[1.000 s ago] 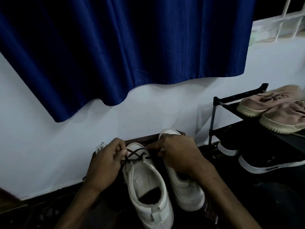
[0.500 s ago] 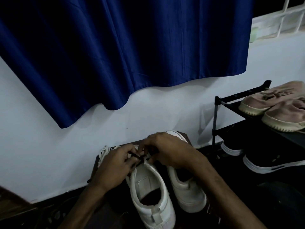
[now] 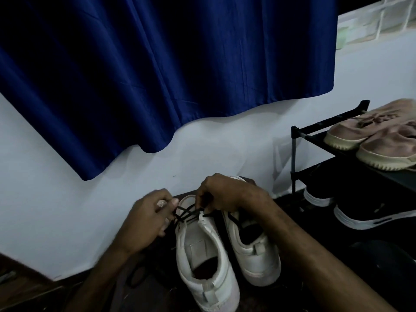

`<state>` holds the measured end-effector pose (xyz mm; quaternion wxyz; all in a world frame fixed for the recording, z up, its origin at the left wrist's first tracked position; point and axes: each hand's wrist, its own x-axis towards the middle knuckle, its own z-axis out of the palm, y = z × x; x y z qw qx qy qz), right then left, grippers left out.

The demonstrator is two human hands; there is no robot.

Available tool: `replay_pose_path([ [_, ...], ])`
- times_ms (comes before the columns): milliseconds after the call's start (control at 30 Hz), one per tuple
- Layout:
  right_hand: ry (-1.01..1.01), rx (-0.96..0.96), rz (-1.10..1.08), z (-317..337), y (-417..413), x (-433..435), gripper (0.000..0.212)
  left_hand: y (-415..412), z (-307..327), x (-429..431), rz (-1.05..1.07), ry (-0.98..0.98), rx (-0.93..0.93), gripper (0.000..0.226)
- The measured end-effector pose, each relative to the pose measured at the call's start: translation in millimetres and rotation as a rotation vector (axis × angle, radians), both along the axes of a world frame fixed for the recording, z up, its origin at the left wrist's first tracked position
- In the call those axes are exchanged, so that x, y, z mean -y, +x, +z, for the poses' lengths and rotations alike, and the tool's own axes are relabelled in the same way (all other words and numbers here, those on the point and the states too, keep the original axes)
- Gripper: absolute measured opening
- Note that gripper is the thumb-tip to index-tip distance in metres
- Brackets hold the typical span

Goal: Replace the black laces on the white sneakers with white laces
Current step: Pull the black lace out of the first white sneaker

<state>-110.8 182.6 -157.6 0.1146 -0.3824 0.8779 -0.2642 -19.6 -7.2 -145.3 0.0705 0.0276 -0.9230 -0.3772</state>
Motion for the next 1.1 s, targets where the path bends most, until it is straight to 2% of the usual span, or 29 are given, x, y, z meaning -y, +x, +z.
replay_pose_path([
  [67,0.001,0.013,-0.022,-2,1,0,0.025,1,-9,16,0.126,0.038,-0.033,0.020],
  [133,-0.003,0.028,-0.029,-3,1,1,0.026,6,-18,24,0.188,-0.039,-0.025,0.016],
  [200,0.000,0.031,-0.035,-1,2,1,0.026,11,-21,19,0.139,-0.121,-0.112,0.017],
  [267,0.000,0.034,-0.035,1,2,1,0.026,13,-12,6,-0.022,-0.151,-0.202,0.015],
  [333,0.002,0.033,-0.037,0,1,1,0.025,11,-1,-10,-0.192,-0.282,-0.165,0.004],
  [400,0.004,0.029,-0.045,0,2,0,0.024,5,4,-20,-0.249,-0.437,-0.065,0.006],
  [500,0.011,0.016,-0.033,-1,2,0,0.023,-4,6,-27,-0.197,-0.599,0.012,0.011],
  [667,0.010,0.033,-0.049,1,1,-1,0.024,-11,6,-36,-0.174,-0.746,-0.011,0.007],
  [800,-0.019,0.049,-0.090,3,3,-5,0.028,-2,16,-18,-0.152,-0.795,-0.099,0.009],
  [933,-0.026,0.004,-0.097,4,4,-4,0.040,11,27,27,0.110,-0.708,-0.172,0.015],
  [1033,-0.032,0.004,-0.095,0,3,0,0.041,17,20,47,0.243,-0.626,-0.047,0.018],
  [1100,-0.039,0.003,-0.104,-2,3,-1,0.041,20,13,43,0.224,-0.618,0.060,0.021],
])
